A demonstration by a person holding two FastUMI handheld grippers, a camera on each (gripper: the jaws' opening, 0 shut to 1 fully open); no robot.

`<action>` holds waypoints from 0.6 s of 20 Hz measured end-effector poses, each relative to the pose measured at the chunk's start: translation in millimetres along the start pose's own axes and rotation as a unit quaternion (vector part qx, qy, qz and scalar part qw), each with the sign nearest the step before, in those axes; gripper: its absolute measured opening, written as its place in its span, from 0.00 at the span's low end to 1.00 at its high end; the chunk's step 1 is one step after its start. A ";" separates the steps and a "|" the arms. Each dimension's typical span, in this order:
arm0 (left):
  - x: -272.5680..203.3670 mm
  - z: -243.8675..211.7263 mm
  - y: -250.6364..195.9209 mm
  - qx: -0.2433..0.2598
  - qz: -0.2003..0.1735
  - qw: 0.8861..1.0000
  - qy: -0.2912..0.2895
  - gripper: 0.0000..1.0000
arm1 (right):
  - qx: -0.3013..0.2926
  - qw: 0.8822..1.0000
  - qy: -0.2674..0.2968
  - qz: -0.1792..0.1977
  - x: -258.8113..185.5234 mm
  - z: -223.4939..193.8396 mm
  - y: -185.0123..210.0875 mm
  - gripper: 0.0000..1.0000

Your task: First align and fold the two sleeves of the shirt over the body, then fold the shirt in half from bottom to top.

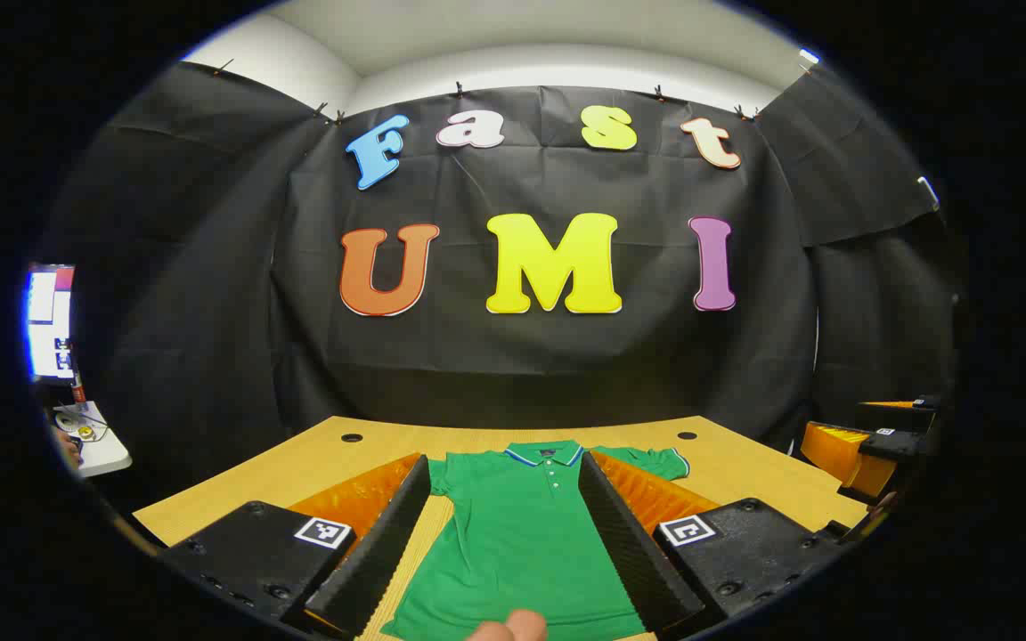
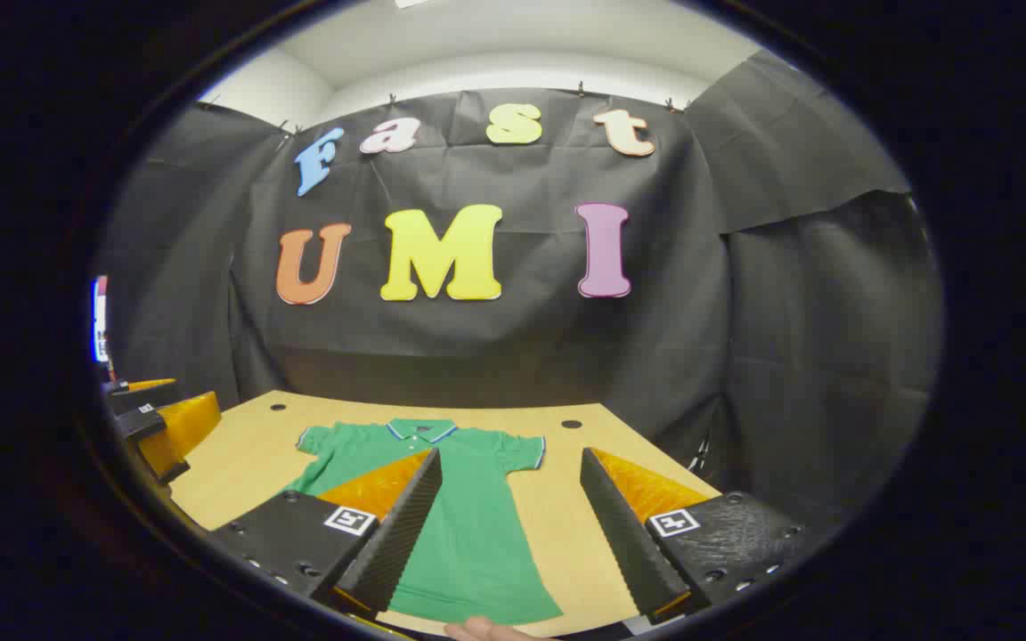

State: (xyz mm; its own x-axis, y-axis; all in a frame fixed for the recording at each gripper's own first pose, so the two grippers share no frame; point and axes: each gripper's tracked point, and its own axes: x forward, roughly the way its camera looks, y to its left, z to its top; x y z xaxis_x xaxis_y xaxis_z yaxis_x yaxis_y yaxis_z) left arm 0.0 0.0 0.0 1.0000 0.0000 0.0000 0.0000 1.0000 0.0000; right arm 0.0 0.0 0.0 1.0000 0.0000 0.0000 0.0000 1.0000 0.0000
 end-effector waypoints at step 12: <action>8.6 -10.0 -5.3 0.007 0.005 1.000 0.011 1.00 | -0.009 1.000 -0.009 0.004 -2.2 -4.7 -2.6 0.96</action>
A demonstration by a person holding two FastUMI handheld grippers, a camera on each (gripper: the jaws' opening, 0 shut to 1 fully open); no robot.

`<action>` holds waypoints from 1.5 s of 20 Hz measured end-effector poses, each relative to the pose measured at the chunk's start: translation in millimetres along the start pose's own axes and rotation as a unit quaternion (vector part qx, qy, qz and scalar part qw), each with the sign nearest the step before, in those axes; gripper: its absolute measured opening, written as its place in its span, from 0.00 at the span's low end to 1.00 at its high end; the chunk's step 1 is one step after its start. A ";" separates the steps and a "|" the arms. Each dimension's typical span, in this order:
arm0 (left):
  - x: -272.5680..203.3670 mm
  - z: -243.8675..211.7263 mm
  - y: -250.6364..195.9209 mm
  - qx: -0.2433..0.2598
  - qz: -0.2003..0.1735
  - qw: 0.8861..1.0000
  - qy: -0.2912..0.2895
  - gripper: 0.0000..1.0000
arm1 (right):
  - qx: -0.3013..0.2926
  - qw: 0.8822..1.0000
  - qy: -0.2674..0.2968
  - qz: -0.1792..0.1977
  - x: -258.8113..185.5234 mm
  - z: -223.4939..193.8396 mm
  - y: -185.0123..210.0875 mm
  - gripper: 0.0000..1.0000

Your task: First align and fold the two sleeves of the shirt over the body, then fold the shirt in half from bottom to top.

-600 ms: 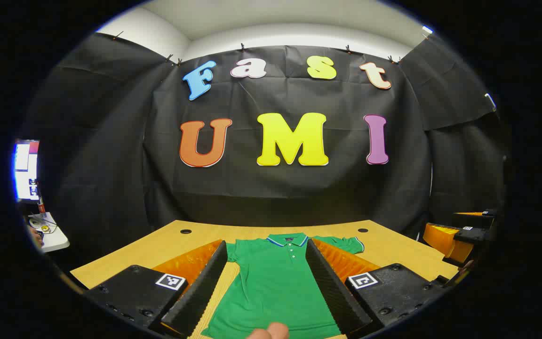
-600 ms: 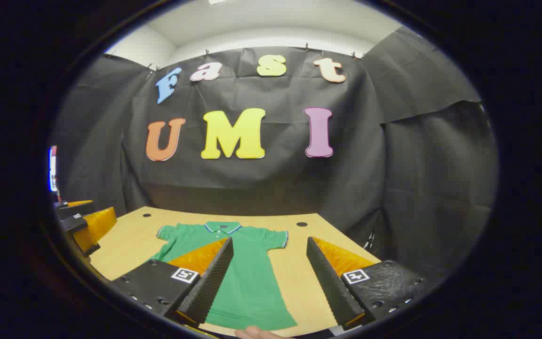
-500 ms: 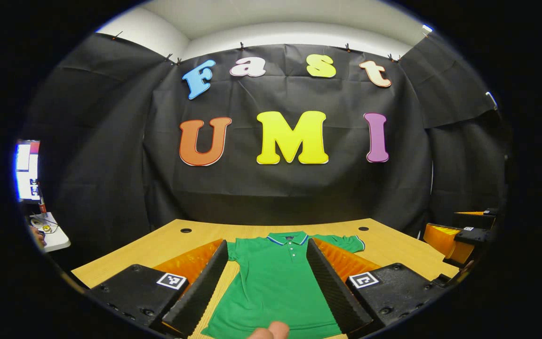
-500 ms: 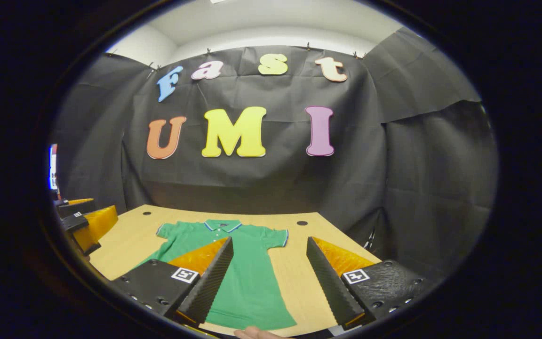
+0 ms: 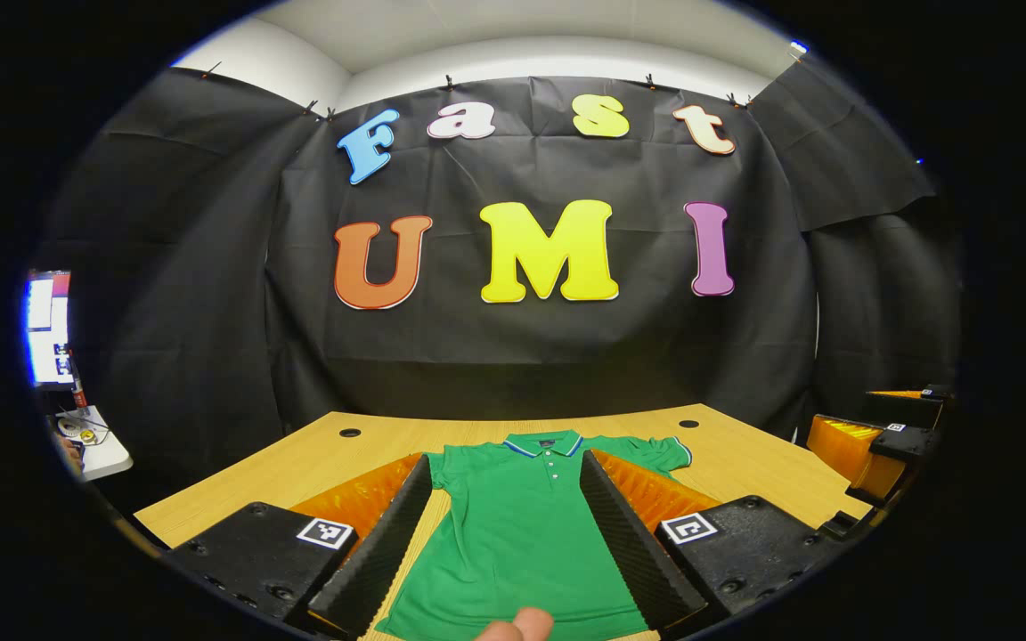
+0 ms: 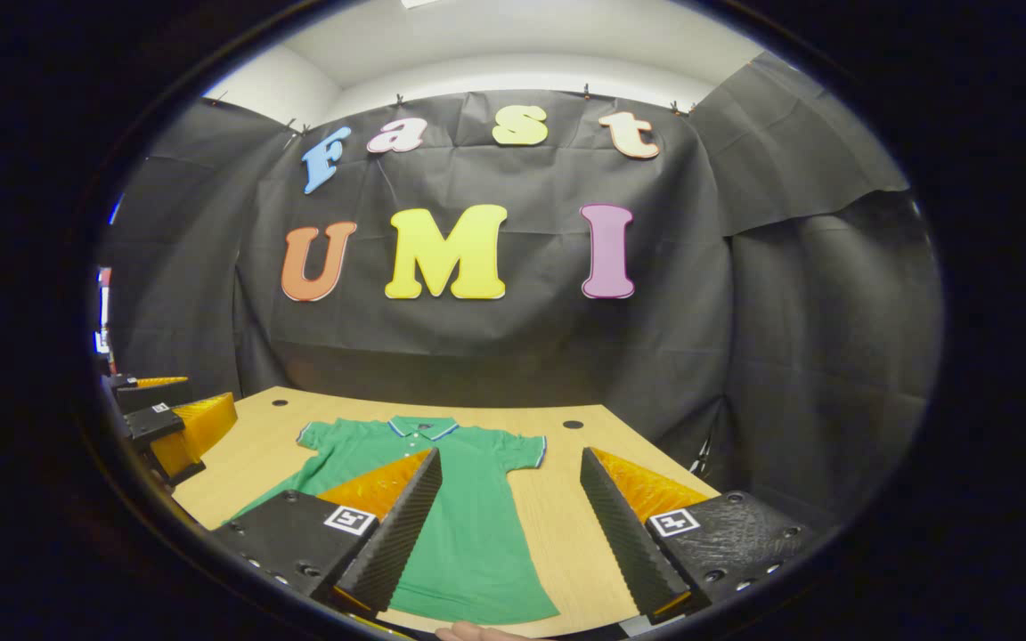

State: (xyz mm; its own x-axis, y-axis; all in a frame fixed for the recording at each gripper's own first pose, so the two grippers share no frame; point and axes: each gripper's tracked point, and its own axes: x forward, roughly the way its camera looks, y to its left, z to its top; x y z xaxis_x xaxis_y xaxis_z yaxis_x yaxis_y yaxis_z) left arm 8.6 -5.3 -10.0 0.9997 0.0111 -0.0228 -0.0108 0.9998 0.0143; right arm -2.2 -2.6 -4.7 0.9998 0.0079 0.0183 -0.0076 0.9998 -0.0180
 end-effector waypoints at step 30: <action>44.0 -41.2 16.4 0.005 0.034 0.999 0.023 1.00 | -0.016 0.995 0.093 -0.018 262.6 -27.4 -34.4 0.95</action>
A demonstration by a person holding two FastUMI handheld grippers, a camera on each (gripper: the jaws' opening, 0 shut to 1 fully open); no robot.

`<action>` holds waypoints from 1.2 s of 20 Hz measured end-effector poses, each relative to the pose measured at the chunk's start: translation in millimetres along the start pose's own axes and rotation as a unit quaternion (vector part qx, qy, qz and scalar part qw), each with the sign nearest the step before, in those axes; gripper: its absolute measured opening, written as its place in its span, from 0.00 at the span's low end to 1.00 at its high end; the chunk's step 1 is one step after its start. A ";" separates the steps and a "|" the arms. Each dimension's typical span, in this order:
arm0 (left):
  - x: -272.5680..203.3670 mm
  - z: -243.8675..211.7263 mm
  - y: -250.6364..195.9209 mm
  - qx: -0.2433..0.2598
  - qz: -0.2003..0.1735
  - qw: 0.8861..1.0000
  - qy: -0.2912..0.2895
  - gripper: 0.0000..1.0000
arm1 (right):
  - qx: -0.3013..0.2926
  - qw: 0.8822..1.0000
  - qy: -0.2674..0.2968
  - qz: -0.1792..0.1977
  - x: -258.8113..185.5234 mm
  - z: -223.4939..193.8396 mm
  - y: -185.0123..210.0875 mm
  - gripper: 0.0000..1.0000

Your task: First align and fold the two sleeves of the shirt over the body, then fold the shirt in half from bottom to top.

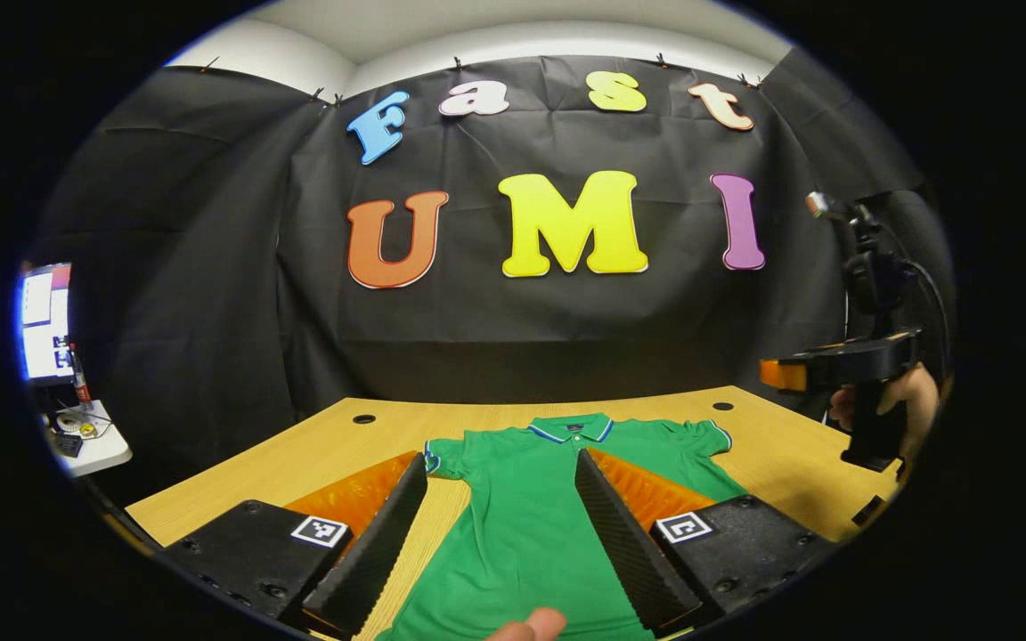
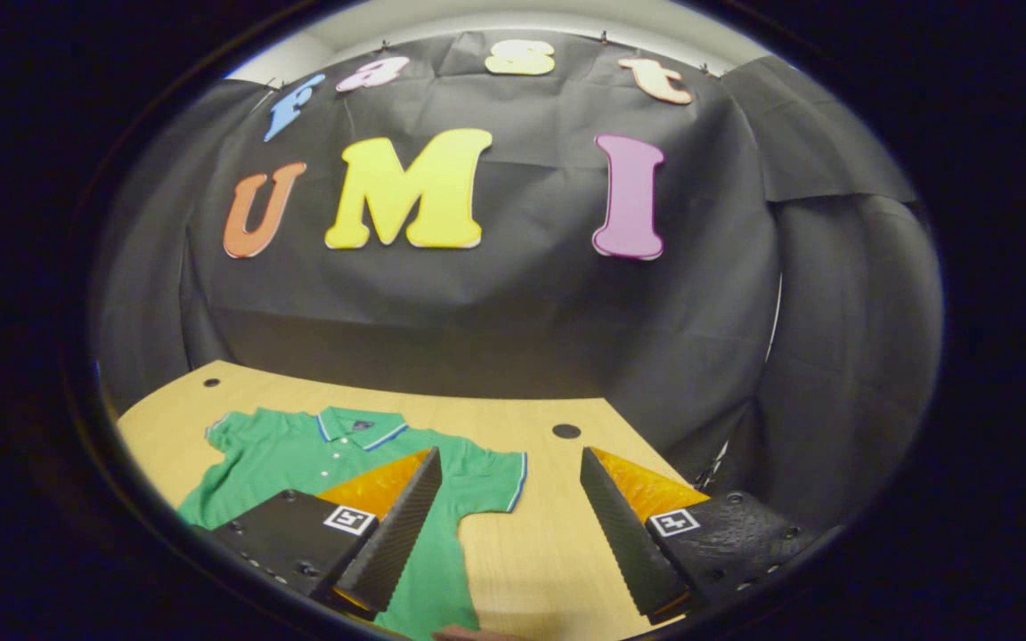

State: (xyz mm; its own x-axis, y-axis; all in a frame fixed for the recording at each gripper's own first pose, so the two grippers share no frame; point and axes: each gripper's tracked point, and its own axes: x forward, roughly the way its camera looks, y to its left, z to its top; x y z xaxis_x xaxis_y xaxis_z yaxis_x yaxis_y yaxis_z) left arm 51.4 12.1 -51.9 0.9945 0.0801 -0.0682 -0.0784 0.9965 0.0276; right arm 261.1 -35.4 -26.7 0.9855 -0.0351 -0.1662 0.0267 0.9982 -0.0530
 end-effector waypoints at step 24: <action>43.2 -54.7 24.8 0.000 0.015 0.998 0.064 1.00 | 0.074 0.979 0.188 0.007 178.3 -120.5 15.0 0.04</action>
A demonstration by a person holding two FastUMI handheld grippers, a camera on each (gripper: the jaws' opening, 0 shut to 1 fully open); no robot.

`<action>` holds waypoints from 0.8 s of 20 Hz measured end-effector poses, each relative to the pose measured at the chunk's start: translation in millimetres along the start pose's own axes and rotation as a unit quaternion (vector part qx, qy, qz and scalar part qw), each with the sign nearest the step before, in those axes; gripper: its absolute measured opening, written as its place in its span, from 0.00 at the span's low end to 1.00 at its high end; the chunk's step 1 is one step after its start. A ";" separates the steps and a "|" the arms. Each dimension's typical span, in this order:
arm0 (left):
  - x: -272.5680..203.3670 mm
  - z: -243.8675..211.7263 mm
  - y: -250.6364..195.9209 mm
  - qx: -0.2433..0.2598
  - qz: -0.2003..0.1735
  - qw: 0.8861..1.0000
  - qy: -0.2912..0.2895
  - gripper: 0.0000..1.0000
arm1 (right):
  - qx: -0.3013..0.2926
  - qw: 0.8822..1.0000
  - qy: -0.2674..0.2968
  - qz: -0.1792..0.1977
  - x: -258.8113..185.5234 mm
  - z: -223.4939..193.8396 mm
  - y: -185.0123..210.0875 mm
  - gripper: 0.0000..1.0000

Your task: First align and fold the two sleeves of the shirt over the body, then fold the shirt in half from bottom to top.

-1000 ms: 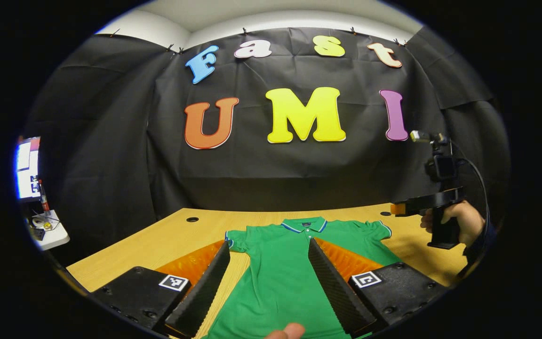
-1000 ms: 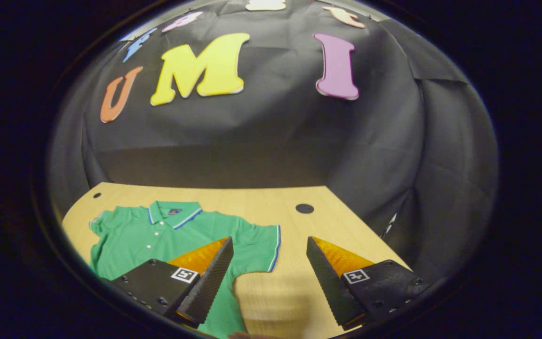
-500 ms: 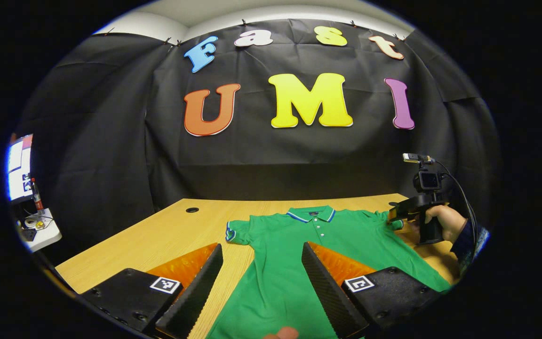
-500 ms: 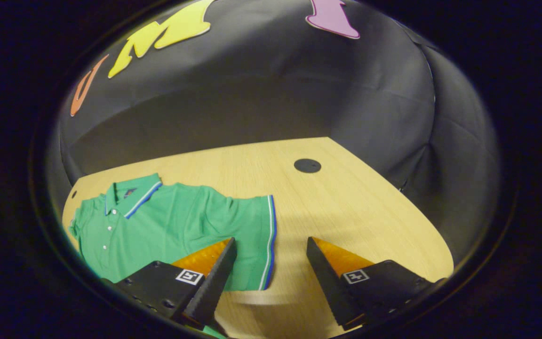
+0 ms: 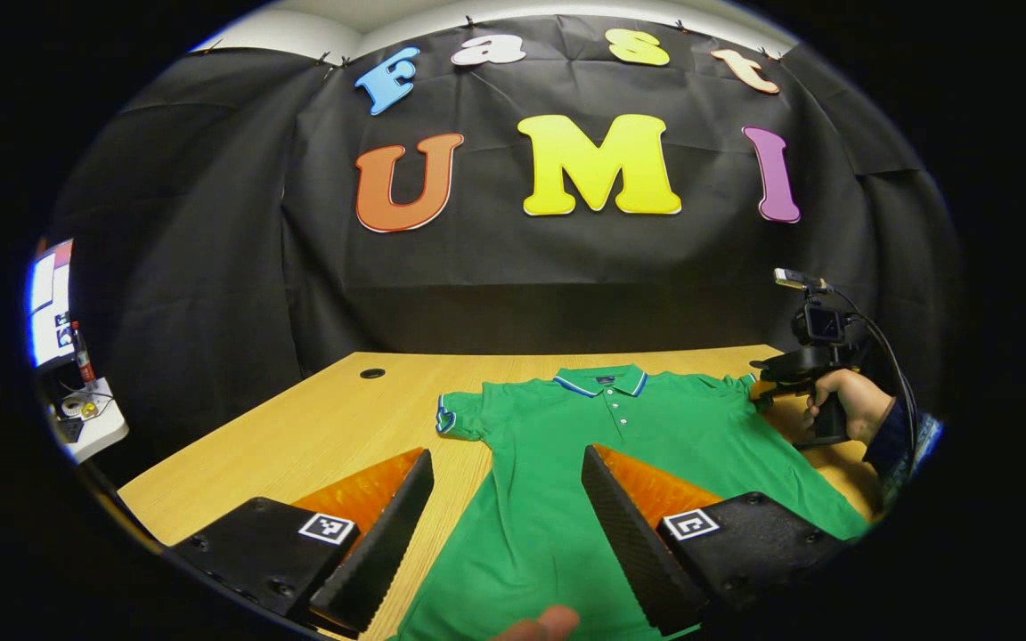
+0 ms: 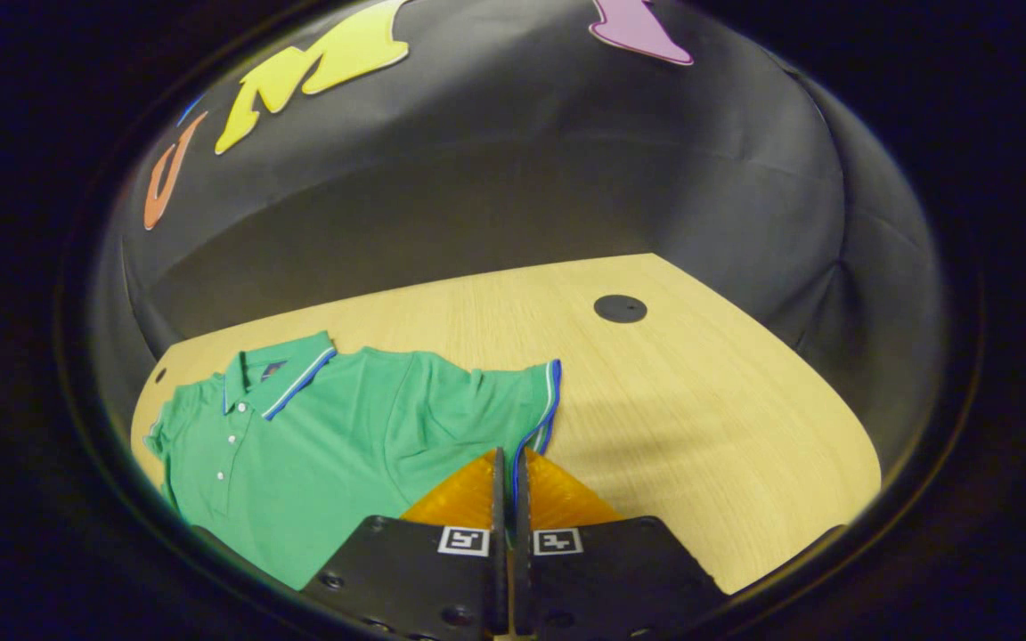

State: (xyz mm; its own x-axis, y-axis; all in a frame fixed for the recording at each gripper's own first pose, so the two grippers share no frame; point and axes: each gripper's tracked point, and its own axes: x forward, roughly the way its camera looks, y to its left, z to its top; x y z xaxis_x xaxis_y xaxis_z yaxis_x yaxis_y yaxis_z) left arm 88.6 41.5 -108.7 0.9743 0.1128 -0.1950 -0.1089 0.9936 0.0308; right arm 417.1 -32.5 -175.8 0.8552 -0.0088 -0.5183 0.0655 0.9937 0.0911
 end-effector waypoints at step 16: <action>-0.5 2.7 11.4 -0.013 0.017 1.000 0.001 1.00 | -0.095 0.994 -0.062 0.007 -35.7 44.8 43.4 0.03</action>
State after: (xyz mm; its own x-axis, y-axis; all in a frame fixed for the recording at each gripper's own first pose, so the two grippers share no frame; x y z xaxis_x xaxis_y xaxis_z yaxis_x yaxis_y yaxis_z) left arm 87.4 52.8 -105.6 0.9695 0.1472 -0.1960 -0.1478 0.9889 0.0115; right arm 412.4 5.9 -115.2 0.9127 0.0032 -0.4087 -0.0348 0.9969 -0.0699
